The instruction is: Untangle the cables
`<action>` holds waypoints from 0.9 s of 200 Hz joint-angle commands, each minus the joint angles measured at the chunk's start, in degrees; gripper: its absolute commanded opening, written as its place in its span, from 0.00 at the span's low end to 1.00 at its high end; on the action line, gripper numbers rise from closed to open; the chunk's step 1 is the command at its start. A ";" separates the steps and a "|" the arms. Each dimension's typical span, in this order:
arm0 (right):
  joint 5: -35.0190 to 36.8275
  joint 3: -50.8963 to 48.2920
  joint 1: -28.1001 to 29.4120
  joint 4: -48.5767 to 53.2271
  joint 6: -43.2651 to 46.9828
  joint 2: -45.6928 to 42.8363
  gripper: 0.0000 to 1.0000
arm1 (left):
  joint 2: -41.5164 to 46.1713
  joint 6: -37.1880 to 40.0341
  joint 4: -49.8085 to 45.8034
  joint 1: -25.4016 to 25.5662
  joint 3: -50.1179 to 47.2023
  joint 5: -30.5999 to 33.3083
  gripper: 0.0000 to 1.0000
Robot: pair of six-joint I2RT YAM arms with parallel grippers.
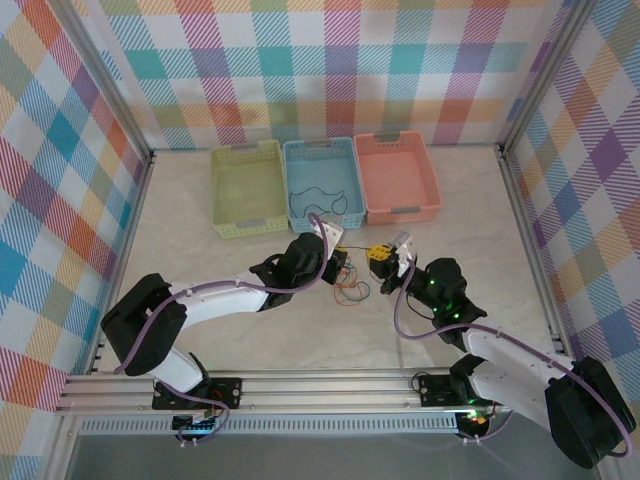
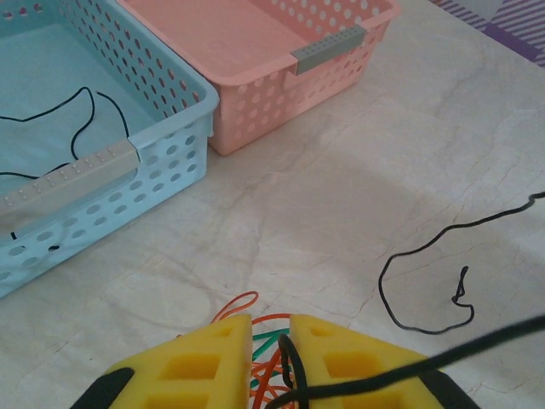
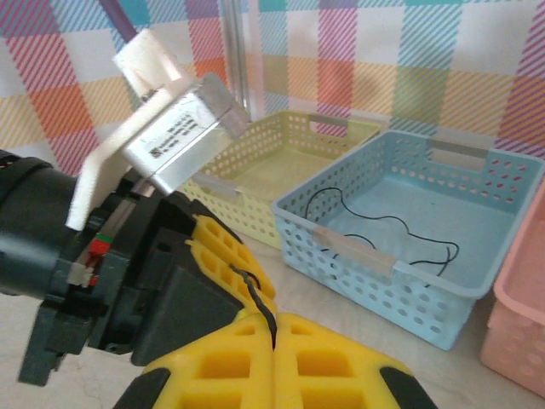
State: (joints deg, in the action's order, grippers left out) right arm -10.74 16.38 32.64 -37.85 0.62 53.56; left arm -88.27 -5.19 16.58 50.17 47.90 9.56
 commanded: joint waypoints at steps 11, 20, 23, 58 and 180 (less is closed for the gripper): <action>-7.29 -0.03 -0.19 -3.73 -0.71 -0.73 0.00 | 1.81 -0.86 -0.41 -0.33 -1.01 1.07 0.21; -9.10 -0.03 -0.19 -3.73 -0.71 -1.20 0.00 | 1.79 -0.87 -0.41 -0.34 -1.04 1.39 0.21; -9.60 -0.03 -0.21 -3.73 -0.70 -1.37 0.00 | 1.85 -0.94 -0.41 -0.27 -1.04 1.41 0.22; -16.26 0.15 -0.15 -3.55 -0.62 -3.14 0.00 | 1.75 -1.28 -0.49 -0.32 -0.98 2.27 0.25; -6.85 -4.81 -0.21 -3.55 -0.83 -18.65 0.00 | 1.26 -1.84 -1.55 -0.31 -0.44 3.42 0.25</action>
State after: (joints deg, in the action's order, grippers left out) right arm -21.30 12.93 32.64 -38.50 0.43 37.87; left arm -88.20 -6.46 16.08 50.17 47.46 11.68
